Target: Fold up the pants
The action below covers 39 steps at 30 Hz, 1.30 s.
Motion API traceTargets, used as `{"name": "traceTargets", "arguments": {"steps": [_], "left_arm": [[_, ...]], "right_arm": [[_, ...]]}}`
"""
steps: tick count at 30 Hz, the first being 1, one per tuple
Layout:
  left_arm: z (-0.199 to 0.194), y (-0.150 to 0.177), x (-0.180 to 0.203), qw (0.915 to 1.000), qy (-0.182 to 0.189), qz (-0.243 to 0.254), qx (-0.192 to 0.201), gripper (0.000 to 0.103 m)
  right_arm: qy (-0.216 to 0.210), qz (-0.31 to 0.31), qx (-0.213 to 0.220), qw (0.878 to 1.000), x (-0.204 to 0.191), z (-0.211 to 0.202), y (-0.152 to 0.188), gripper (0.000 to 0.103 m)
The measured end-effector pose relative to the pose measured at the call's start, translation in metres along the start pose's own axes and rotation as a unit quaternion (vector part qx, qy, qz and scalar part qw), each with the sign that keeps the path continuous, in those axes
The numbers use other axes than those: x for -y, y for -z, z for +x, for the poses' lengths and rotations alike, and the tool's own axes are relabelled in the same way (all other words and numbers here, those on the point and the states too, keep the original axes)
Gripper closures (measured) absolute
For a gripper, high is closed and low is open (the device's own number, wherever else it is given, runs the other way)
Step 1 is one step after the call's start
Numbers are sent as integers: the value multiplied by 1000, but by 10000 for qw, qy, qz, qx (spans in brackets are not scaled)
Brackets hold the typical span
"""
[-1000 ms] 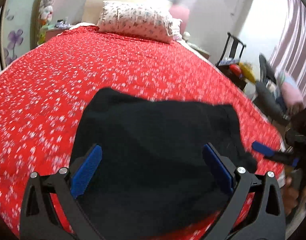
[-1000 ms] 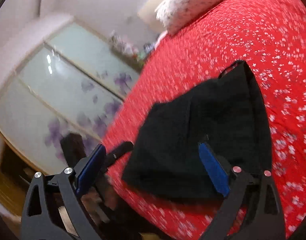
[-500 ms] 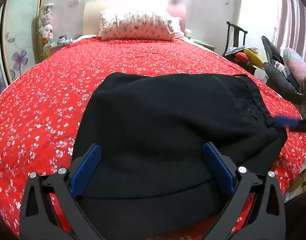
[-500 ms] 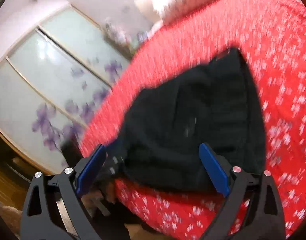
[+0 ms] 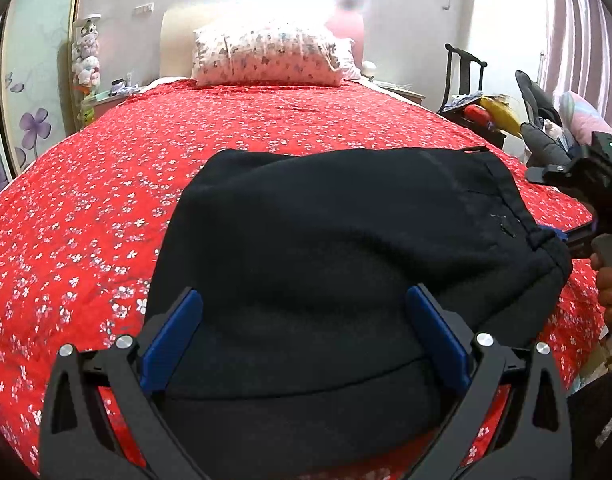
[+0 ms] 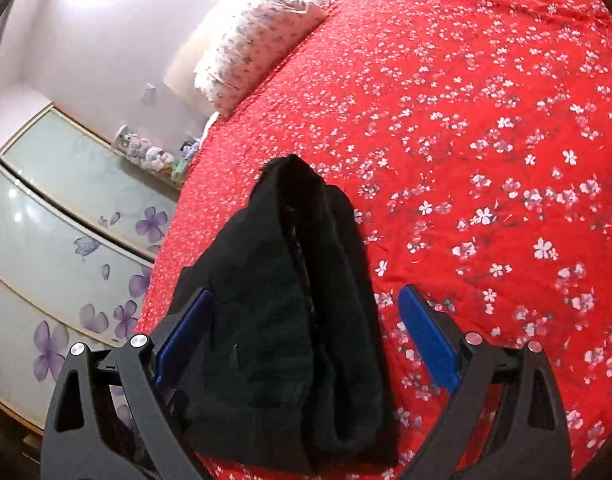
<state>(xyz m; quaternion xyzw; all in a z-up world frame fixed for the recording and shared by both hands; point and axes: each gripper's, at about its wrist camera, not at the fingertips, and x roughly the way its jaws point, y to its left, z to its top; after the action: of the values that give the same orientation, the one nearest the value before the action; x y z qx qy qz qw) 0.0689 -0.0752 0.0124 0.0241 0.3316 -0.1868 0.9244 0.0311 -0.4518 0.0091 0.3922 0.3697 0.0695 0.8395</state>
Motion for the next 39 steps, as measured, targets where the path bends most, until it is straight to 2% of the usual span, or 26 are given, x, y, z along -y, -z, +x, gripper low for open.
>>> {"name": "traceTargets", "arguments": {"steps": [2,4,6,8,11,14,16,19,22,26,31,35,39], "left_arm": [[-2,0,-1,9999,111,-16,-9,2],[-9,-1,-9,9989,431,-193,33,2],[-19,-3,-27,9941,845,-641,222,2],[-26,-5,-49,9872,1042,-1152,374,2],[-31,-7,-74,9791,1061,-1651,530,2],[-34,-9,-90,9742,970,-1943,611,2],[-34,-8,-94,9747,850,-1975,607,2],[-29,-8,-95,9778,680,-1929,463,2],[-22,-9,-88,9840,448,-1700,281,2],[-17,-7,-83,9870,346,-1561,186,2],[-14,-3,-83,9866,349,-1589,133,2],[-14,-4,-83,9869,306,-1576,136,2],[-14,-5,-76,9906,112,-1356,149,2]], "right_arm": [[-16,104,9,9999,1,3,-1,7],[-37,134,-30,9999,2,5,-1,7],[-109,171,-93,9998,5,4,-1,7],[-289,288,-183,9990,10,4,-4,7],[-677,388,-422,9961,14,5,-3,7],[-346,-152,-540,9978,-1,8,0,7],[-212,-261,-601,9976,-4,11,2,7],[-234,-94,-662,9975,2,15,1,7],[-225,-166,-676,9973,1,17,0,7],[-289,-631,-721,9950,-20,13,7,7],[-422,-1185,-651,9899,-43,6,12,7],[-290,-798,-681,9941,-31,14,6,7],[-323,-372,-831,9953,-16,24,3,7]]}}
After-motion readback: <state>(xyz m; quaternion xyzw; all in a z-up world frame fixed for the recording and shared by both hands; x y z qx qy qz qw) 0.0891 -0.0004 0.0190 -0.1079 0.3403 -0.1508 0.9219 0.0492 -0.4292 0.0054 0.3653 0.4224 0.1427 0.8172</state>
